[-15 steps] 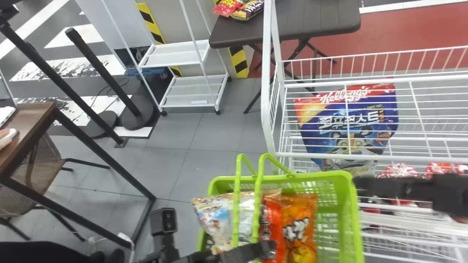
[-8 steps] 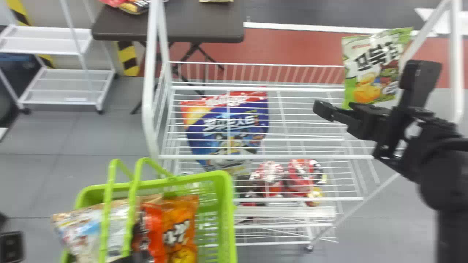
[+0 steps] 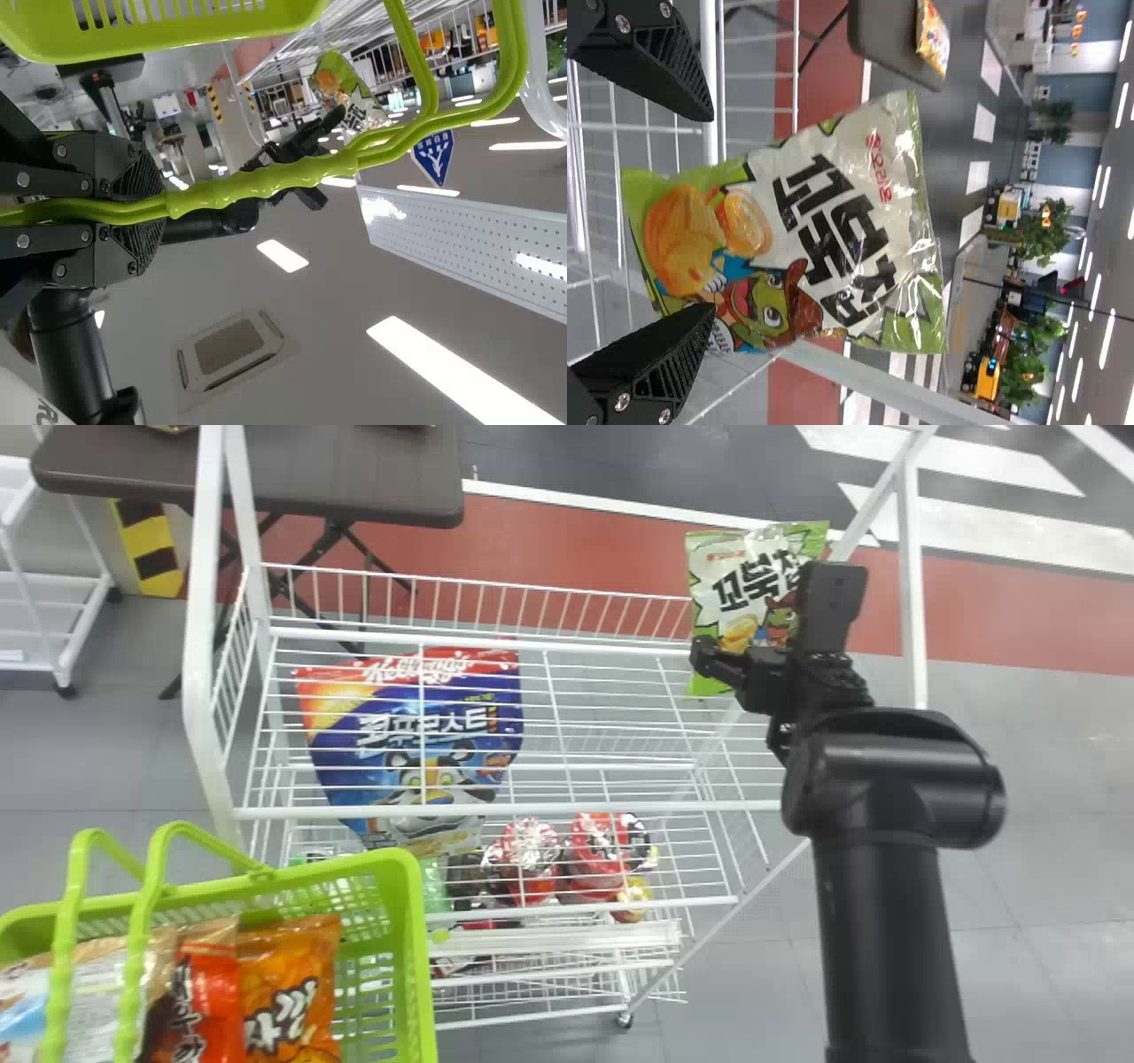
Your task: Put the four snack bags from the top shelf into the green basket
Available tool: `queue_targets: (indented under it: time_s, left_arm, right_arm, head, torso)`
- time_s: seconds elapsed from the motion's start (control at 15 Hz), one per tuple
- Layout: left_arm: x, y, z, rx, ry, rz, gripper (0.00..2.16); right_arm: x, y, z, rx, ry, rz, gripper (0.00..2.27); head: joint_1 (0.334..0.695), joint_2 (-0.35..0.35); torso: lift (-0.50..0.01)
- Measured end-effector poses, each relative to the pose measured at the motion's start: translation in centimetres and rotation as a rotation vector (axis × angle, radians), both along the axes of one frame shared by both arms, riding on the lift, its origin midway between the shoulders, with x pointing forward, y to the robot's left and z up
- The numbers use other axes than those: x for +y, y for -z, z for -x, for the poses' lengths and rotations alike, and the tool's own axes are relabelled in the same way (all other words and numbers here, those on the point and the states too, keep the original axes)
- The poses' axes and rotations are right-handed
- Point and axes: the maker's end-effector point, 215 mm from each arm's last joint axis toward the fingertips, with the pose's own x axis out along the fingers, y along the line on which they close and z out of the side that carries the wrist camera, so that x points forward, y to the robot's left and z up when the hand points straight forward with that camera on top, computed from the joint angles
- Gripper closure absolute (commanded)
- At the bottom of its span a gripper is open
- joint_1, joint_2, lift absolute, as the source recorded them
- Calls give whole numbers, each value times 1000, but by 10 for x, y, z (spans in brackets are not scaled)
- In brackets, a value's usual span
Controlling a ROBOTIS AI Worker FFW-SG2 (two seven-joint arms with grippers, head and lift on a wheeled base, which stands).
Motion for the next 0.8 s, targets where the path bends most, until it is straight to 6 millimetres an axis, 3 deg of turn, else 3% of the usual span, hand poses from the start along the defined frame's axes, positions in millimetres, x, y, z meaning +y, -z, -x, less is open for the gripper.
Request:
queue_targets:
  time_s: [0.2, 0.33, 0.47, 0.6, 0.8]
  left_arm:
    - [1, 0, 0, -2, -2, 0, 2148]
    - [4, 0, 0, 0, -9, -1, 2148]
    - [7, 1, 1, 3, -17, -2, 2148]
    - [8, 1, 0, 3, -19, -4, 2148]
    - [7, 1, -1, 1, -16, -4, 2148]
  right_arm:
    - [3, 10, -25, 40, -14, 86, 147]
    - [0, 18, -36, 79, -6, 138, 900]
    - [-1, 29, -34, 132, 1, 153, 2186]
    - [-7, 39, -25, 165, 27, 159, 2260]
    - [-6, 35, -15, 137, 31, 163, 2260]
  head:
    - [695, -289]
    - [695, -282]
    - [695, -281]
    - [695, -290]
    - [695, -294]
  torso:
    - [0]
    - [0]
    - [0]
    - [0]
    - [0]
